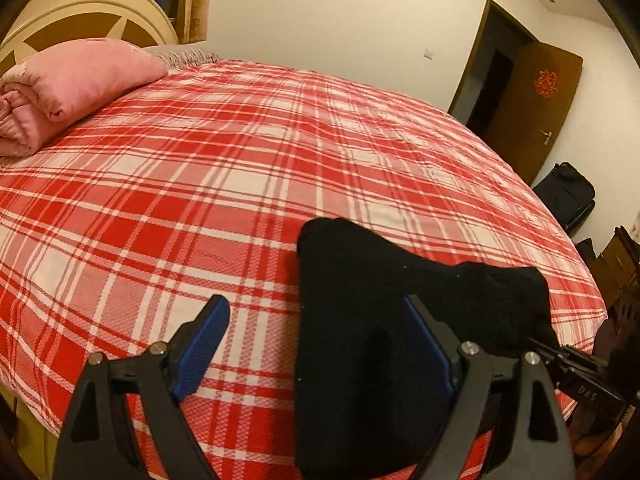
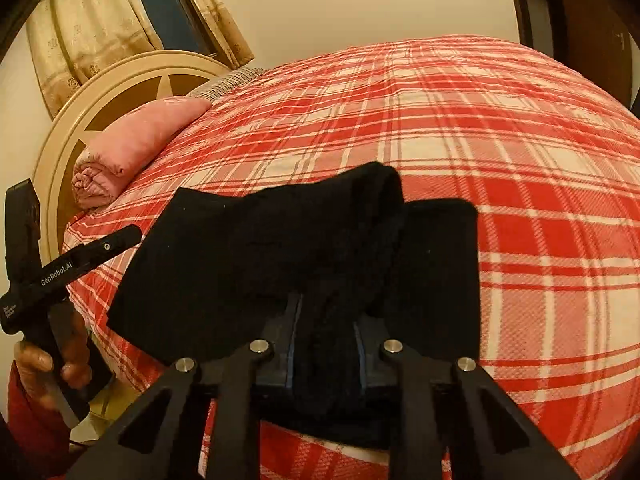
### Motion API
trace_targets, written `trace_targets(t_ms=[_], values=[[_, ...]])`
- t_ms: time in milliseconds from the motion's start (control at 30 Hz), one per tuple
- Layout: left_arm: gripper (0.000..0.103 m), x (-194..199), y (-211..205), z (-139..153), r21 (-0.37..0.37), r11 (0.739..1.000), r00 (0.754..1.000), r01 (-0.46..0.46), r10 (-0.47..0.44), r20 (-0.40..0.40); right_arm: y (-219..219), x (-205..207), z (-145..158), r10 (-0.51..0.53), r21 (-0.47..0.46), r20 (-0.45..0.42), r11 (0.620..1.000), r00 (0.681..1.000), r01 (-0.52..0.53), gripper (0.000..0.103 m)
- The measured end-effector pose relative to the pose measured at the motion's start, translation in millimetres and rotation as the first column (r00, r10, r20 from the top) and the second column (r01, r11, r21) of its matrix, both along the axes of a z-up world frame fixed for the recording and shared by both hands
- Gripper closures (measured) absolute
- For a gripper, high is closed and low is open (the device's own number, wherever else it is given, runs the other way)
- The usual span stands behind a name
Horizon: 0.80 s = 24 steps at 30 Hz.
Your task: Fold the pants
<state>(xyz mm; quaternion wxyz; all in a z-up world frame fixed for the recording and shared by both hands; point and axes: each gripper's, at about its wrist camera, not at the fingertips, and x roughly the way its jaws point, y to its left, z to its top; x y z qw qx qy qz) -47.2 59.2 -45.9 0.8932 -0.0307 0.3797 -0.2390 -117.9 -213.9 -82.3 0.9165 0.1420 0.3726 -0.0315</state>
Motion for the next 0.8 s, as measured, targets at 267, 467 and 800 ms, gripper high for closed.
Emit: trace_targets(t_ms=[267, 467, 800], values=[[0.014, 3, -15, 6, 0.023, 0.999, 0.999, 0.028, -0.029, 0.023, -5, -30, 22, 0.023, -0.117, 0.013, 0.993, 1.000, -0.021, 0.082], [0.014, 1, -40, -16, 0.136, 0.990, 1.000, 0.019, -0.020, 0.006, -35, -39, -12, -0.021, -0.009, 0.012, 1.000, 1.000, 0.021, 0.076], [0.012, -2, -37, -13, 0.159, 0.987, 1.000, -0.007, 0.003, 0.025, -35, -51, 39, -0.083, -0.099, 0.162, 0.990, 0.983, 0.100, 0.072]])
